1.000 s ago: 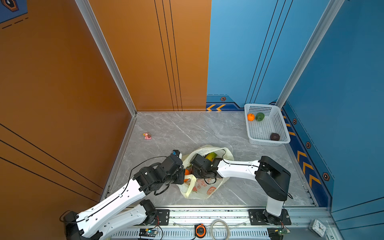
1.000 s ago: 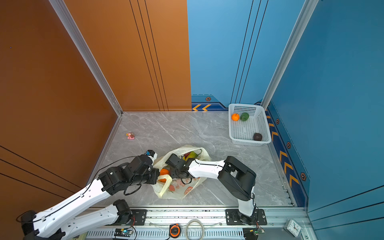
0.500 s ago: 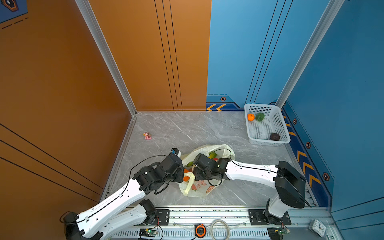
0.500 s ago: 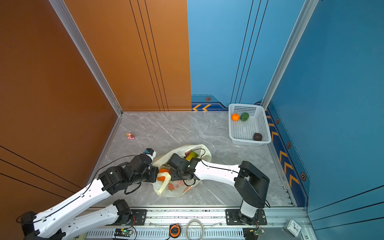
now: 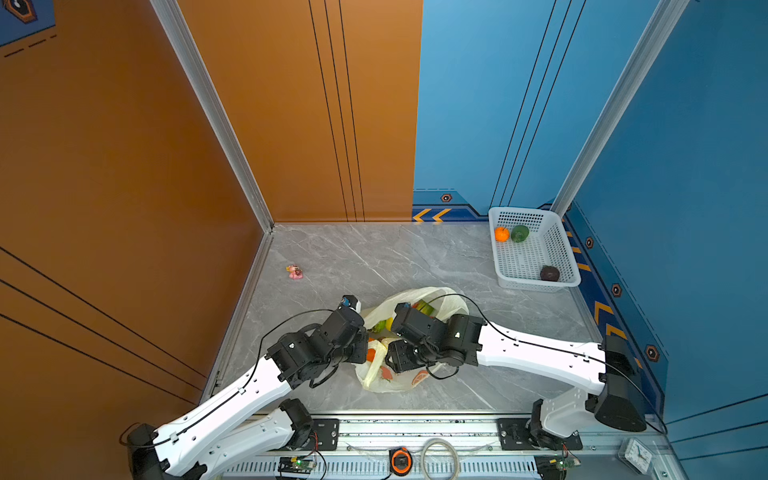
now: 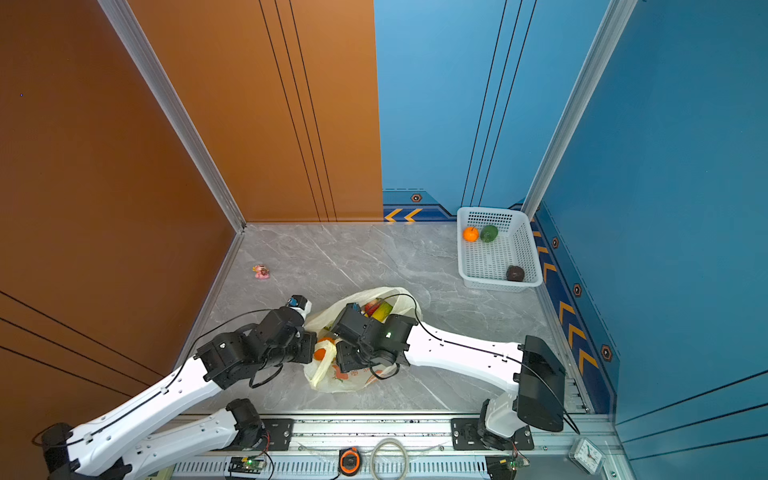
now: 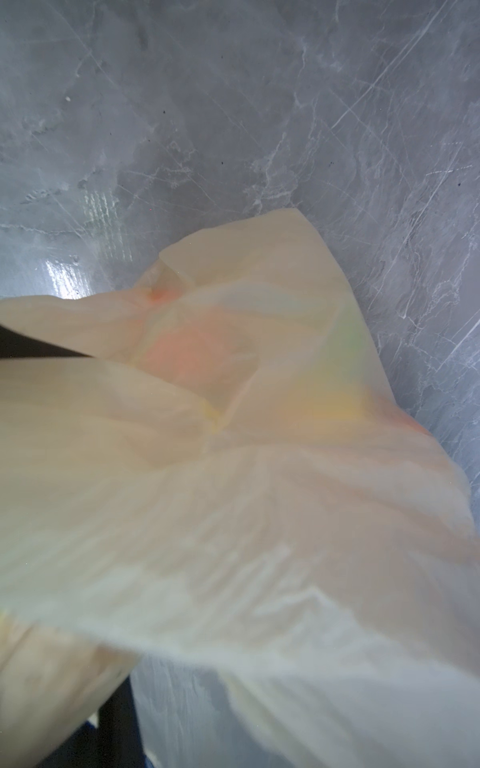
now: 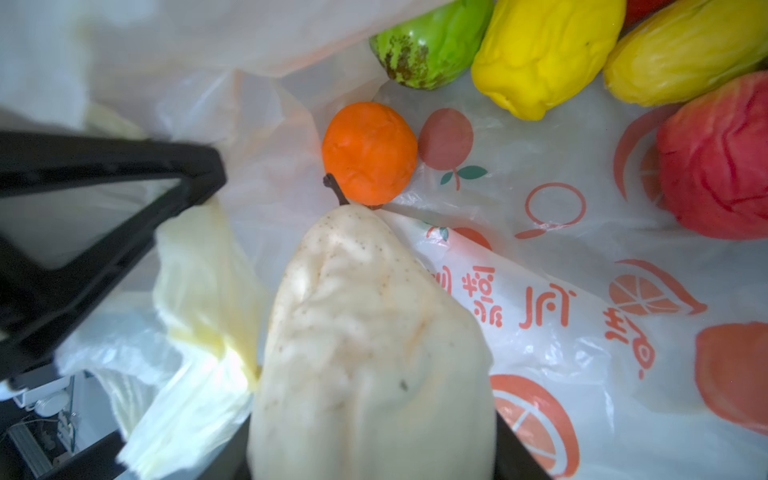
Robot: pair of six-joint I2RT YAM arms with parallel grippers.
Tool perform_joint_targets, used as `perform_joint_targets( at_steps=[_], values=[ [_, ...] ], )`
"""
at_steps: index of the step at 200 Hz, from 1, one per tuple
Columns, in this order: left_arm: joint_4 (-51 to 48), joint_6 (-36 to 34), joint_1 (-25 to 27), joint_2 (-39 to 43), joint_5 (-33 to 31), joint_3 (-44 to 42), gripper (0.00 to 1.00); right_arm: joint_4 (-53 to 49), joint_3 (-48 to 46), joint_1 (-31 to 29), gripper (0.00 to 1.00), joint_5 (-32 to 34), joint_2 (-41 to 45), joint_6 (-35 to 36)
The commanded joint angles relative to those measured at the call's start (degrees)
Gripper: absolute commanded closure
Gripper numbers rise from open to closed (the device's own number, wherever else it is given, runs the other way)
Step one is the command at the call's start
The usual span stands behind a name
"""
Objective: Untie the knot of the plastic bag and take out the fruit
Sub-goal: 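Lift the pear out of the bag and carry it to the white basket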
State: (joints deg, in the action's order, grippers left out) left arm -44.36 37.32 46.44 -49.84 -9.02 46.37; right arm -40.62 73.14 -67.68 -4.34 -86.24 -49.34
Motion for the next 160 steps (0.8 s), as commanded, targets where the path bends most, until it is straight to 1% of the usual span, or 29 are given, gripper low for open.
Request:
perform_joint_targets(
  at_steps=[1,23,43,63,87,126,130,160],
  values=[
    [0.1,-0.1,-0.5,0.0,-1.4,1.5,1.0,-5.2,2.6,-0.2,0.53,-0.3,3.2,1.1],
    [0.1,-0.1,-0.5,0.0,-1.4,1.7,1.0,-6.0,3.9,0.8,0.53,-0.2,5.7,1.1],
    [0.1,-0.1,-0.4,0.2,-1.4,1.6,1.0,-7.1,5.9,3.2,0.54,-0.1,7.8,1.7],
    [0.1,-0.2,-0.3,0.1,-1.4,1.6,1.0,-7.7,8.2,7.3,0.54,-0.9,9.8,3.0],
    [0.1,-0.1,-0.2,0.0,-1.6,1.9,1.0,-9.0,10.9,13.7,0.54,-2.8,11.2,5.5],
    [0.2,0.0,0.1,0.0,-1.9,1.9,1.0,-9.1,12.9,26.9,0.54,-7.6,12.9,9.4],
    [0.2,0.1,0.1,0.0,-1.8,1.9,1.0,-9.1,12.8,29.7,0.54,-8.1,13.0,9.9],
    [0.1,0.5,0.5,0.2,-2.0,1.8,1.0,-9.1,12.0,43.7,0.54,-9.7,13.2,14.8]
  ],
)
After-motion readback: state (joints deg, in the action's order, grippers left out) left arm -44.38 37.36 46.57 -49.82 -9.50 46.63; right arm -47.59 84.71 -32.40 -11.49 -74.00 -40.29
